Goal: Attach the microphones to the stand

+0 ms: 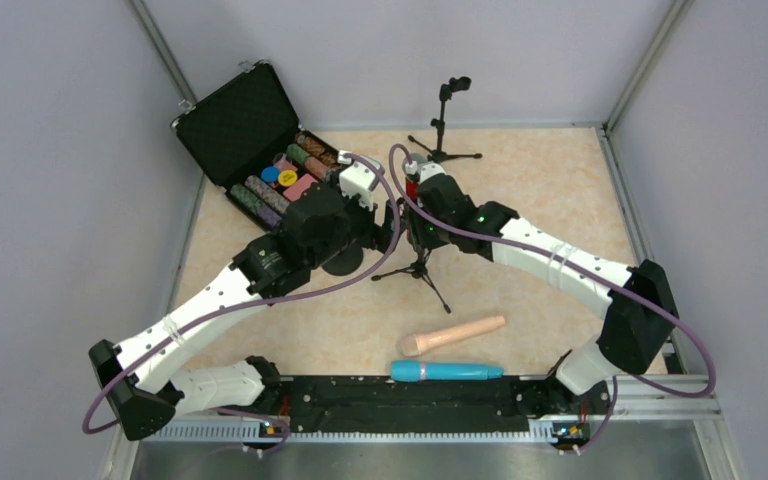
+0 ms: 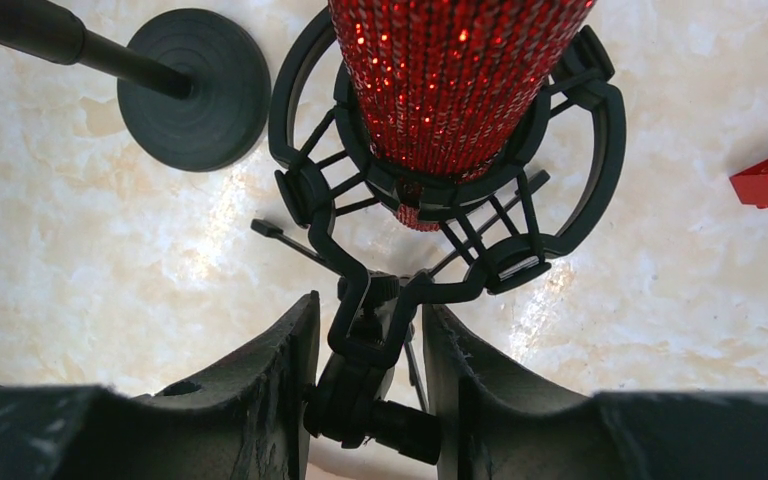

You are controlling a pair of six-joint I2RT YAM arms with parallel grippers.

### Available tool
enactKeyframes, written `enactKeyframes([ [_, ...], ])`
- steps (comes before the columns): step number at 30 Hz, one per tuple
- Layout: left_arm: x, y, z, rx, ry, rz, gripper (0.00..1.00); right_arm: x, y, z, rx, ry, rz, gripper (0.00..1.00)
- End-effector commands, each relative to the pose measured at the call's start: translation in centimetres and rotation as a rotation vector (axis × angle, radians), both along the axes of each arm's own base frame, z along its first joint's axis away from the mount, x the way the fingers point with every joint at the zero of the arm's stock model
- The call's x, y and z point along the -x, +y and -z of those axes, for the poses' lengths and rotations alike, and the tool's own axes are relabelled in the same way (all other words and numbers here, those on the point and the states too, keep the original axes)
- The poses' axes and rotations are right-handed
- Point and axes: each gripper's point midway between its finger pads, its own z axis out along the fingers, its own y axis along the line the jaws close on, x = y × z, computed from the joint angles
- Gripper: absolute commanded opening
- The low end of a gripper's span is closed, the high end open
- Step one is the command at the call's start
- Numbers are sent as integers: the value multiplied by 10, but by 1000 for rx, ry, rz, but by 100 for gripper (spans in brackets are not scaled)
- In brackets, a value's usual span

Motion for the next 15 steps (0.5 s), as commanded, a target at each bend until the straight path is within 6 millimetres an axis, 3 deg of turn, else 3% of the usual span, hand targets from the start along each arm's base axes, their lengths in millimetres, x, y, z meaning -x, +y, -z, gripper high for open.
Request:
enactKeyframes([
  [1,0,-3,-4,16,-13,7,87,-7,11,-33,-36,-81,-18,31],
  [15,1,-5,0,18,-2,18,87,-17,8,-88,-147,-212,17,25],
])
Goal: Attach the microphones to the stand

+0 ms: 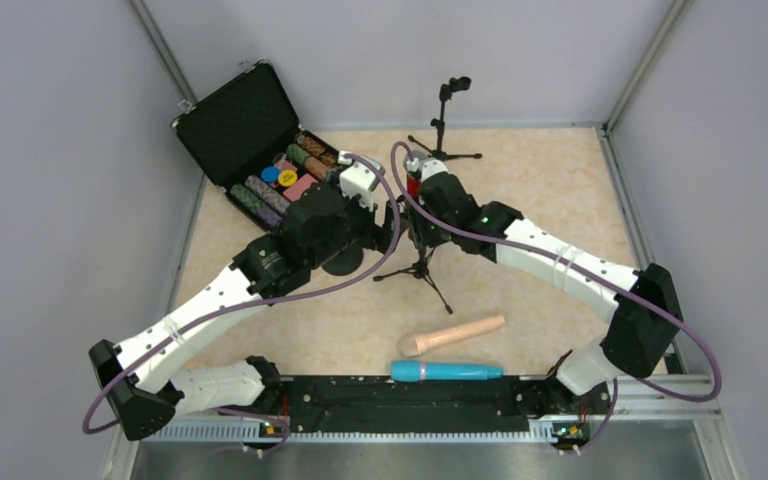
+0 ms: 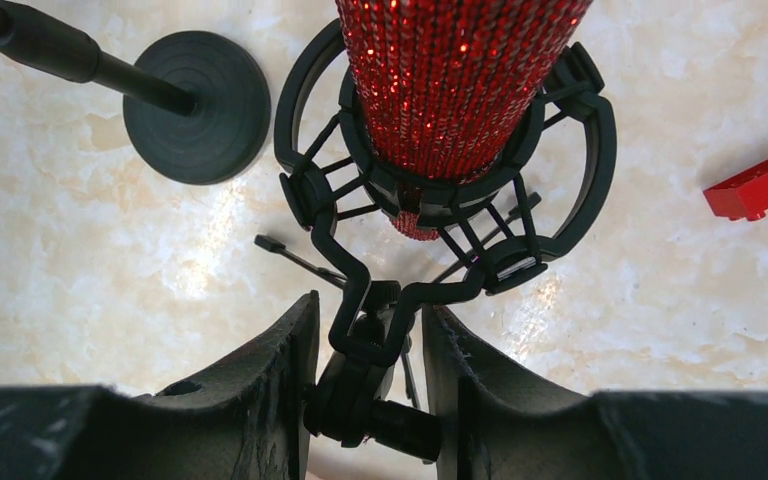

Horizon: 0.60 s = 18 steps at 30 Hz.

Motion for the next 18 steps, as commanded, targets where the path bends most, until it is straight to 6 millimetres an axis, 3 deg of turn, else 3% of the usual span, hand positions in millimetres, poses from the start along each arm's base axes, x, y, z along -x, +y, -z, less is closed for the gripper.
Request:
enactKeyframes([
  [1,1,-5,-1,19,-4,17,87,-15,11,-84,-165,-177,10,24],
  [10,2,-3,0,23,-3,14,87,-24,7,-117,-267,-204,6,20],
  [18,3,-4,1,25,-3,14,87,-35,-8,-158,-272,-316,14,13],
])
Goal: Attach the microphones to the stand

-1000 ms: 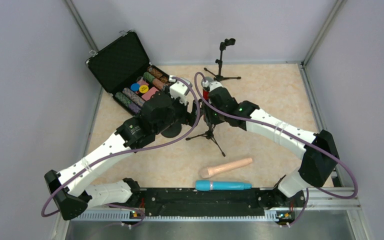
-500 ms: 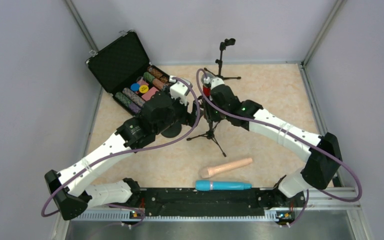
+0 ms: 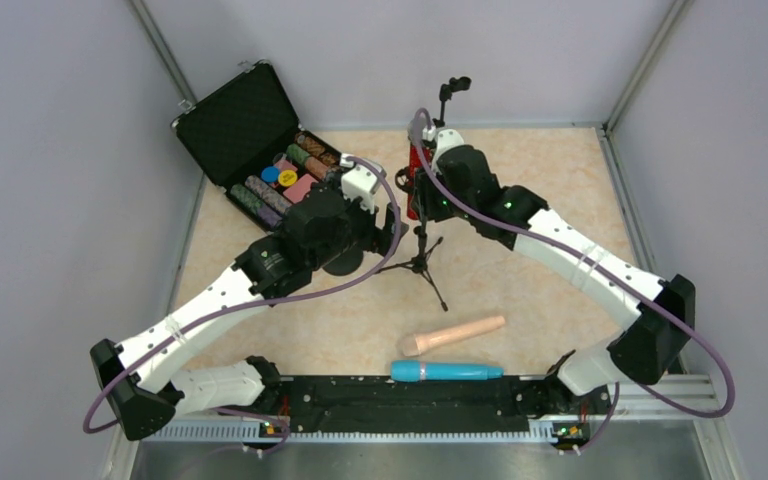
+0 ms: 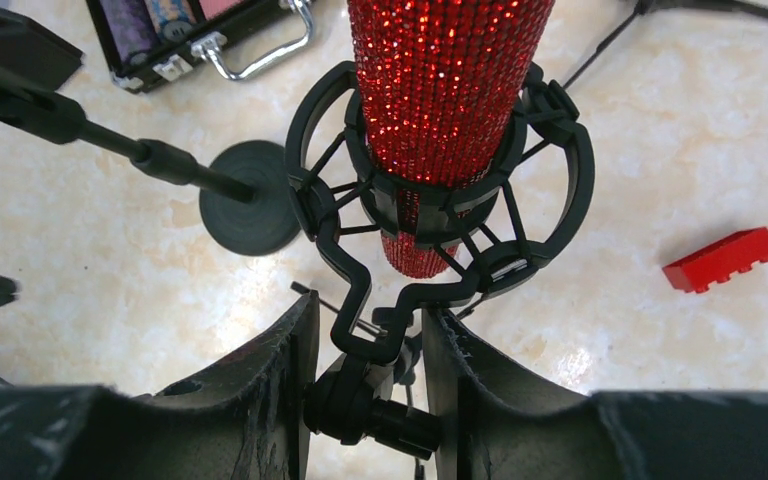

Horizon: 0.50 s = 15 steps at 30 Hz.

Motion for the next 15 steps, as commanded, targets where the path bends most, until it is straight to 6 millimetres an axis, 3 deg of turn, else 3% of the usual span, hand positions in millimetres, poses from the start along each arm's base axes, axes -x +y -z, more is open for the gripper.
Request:
enactKeyframes([
  [1,1,-3,-7,34,-17,10,87,-12,-7,-98,-145,-221,17,12],
  [11,2,-5,-4,34,-11,16,87,-25,-29,-149,-149,-347,51,0],
  [15,2,-5,-1,34,-7,16,87,-33,-42,-168,-148,-395,75,0],
])
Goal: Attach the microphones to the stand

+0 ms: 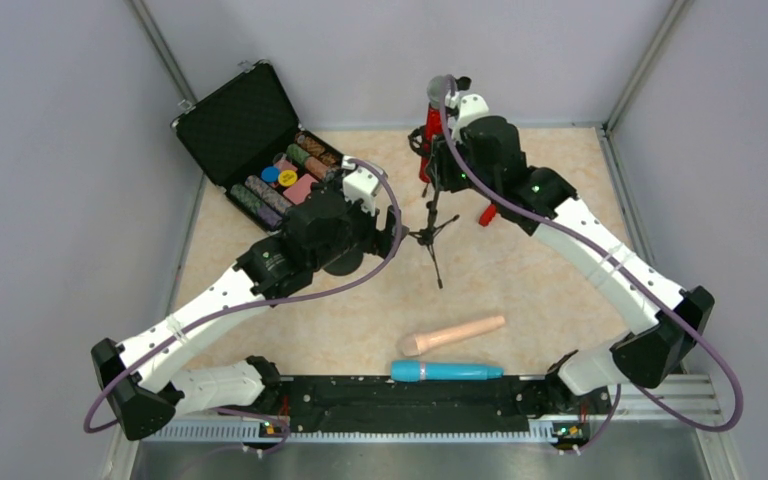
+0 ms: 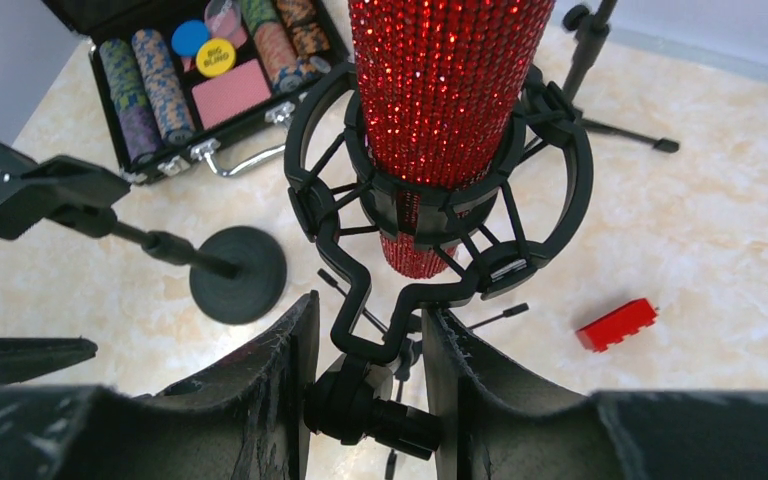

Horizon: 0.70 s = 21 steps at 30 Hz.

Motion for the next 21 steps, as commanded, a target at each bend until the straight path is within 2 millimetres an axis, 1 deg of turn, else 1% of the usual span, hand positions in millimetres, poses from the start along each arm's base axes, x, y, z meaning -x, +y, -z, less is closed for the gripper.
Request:
enactKeyframes([
  [1,1,-4,-9,43,-21,8,87,-10,-21,-99,-110,-245,42,0],
  [6,-1,-5,-6,39,-19,8,87,-16,-36,-123,-64,-327,78,0],
  [9,-1,-6,-5,37,-16,10,87,-19,-50,-137,-39,-369,124,0],
  [12,-1,-6,-4,35,-15,10,87,-23,-69,-150,-26,-400,171,0],
  [16,-1,-7,-4,35,-12,15,87,-28,-93,-159,-22,-415,209,0],
  [21,-1,-9,-2,30,-9,21,87,-37,-131,-163,-21,-421,268,0],
])
